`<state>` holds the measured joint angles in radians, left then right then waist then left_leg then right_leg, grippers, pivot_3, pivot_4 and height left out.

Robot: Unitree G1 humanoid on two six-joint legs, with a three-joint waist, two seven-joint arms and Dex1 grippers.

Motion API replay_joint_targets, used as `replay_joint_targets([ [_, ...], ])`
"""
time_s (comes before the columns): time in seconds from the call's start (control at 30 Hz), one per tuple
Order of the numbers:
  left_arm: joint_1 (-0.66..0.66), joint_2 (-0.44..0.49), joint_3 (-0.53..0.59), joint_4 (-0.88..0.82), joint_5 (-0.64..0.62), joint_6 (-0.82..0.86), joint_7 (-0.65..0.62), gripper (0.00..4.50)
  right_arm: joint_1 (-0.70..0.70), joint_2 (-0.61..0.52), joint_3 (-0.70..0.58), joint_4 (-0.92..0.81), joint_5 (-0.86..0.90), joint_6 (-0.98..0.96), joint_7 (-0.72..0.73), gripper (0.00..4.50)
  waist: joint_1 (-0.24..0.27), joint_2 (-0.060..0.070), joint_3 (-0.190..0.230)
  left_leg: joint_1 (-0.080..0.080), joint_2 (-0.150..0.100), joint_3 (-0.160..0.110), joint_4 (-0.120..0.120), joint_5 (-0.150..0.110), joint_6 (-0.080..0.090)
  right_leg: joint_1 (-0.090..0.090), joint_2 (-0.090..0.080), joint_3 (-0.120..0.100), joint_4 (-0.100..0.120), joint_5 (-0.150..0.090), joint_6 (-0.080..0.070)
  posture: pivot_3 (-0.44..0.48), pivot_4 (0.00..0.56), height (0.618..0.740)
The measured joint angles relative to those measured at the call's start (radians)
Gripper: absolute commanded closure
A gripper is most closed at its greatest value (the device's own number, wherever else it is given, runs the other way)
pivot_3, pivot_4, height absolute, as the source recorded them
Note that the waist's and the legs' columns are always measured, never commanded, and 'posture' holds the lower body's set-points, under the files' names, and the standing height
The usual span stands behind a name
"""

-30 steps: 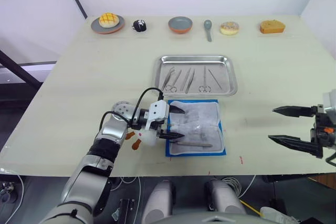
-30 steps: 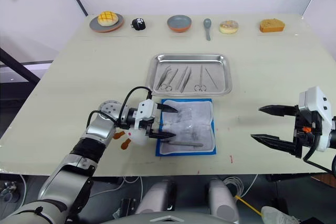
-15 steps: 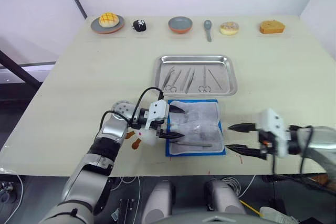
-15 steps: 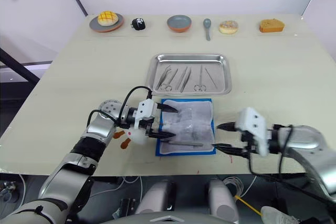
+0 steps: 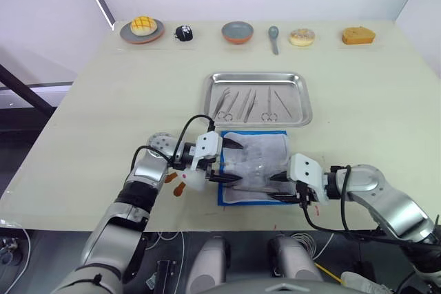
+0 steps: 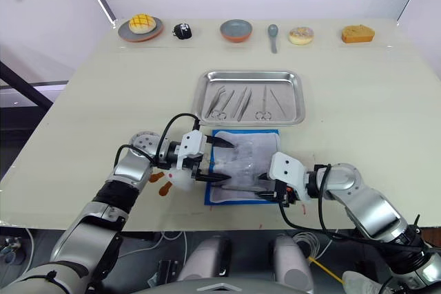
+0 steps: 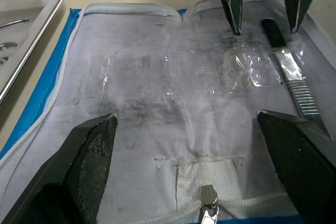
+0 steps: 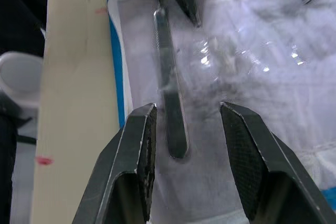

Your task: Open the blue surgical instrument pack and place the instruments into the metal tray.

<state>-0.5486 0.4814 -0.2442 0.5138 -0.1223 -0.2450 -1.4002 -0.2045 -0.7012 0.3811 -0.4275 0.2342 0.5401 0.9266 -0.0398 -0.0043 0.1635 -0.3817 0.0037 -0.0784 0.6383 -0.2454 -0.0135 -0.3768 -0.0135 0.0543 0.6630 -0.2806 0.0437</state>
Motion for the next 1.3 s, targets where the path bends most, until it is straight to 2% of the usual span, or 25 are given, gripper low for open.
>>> replay_joint_targets([
  [0.6, 0.004, 0.004, 0.000, -0.013, 0.000, 0.013, 0.007, 0.00, -0.008, 0.019, 0.035, 0.036, -0.089, -0.069, 0.009, 2.50, -0.001, -0.002, -0.003, 0.001, 0.000, 0.000, 0.000, 0.000, 0.000, 0.000, 0.001, 0.000, 0.001, 0.000, 0.000, 0.000, 0.150, 0.740],
  [0.7, 0.005, 0.004, -0.001, -0.012, 0.001, 0.014, 0.009, 0.00, -0.008, 0.025, 0.040, 0.042, -0.089, -0.053, 0.007, 3.29, -0.001, -0.002, -0.005, 0.001, 0.000, 0.000, 0.000, 0.000, 0.000, 0.000, 0.001, 0.000, 0.001, 0.000, 0.000, 0.000, 0.150, 0.740],
  [0.73, 0.005, 0.004, -0.001, -0.011, 0.001, 0.014, 0.009, 0.00, -0.007, 0.027, 0.042, 0.042, -0.089, -0.048, 0.007, 3.74, -0.001, -0.003, -0.006, 0.001, 0.000, 0.000, 0.000, 0.000, 0.000, 0.000, 0.001, 0.000, 0.001, 0.000, 0.000, 0.000, 0.150, 0.740],
  [0.77, 0.005, 0.004, -0.001, -0.010, 0.002, 0.014, 0.011, 0.00, -0.007, 0.027, 0.044, 0.040, -0.088, -0.045, 0.009, 4.48, -0.001, -0.003, -0.008, 0.002, 0.000, 0.000, 0.000, 0.000, 0.000, 0.001, 0.001, 0.000, 0.001, 0.000, 0.000, 0.000, 0.150, 0.740],
  [1.03, 0.008, 0.004, -0.001, -0.011, 0.003, 0.015, 0.021, 0.00, -0.016, 0.023, 0.051, 0.032, -0.091, -0.023, 0.006, 4.48, -0.001, -0.007, -0.014, 0.002, 0.001, 0.000, 0.000, 0.000, 0.000, 0.001, 0.000, 0.000, 0.001, 0.000, 0.000, 0.000, 0.150, 0.740],
  [1.3, 0.014, 0.004, -0.002, -0.021, 0.002, 0.016, 0.026, 0.00, -0.122, -0.027, 0.091, -0.046, -0.091, 0.155, 0.038, 4.48, -0.002, -0.006, -0.013, 0.001, 0.000, -0.005, 0.000, 0.000, 0.000, 0.000, -0.001, 0.000, 0.000, 0.000, 0.000, 0.000, 0.150, 0.740],
])
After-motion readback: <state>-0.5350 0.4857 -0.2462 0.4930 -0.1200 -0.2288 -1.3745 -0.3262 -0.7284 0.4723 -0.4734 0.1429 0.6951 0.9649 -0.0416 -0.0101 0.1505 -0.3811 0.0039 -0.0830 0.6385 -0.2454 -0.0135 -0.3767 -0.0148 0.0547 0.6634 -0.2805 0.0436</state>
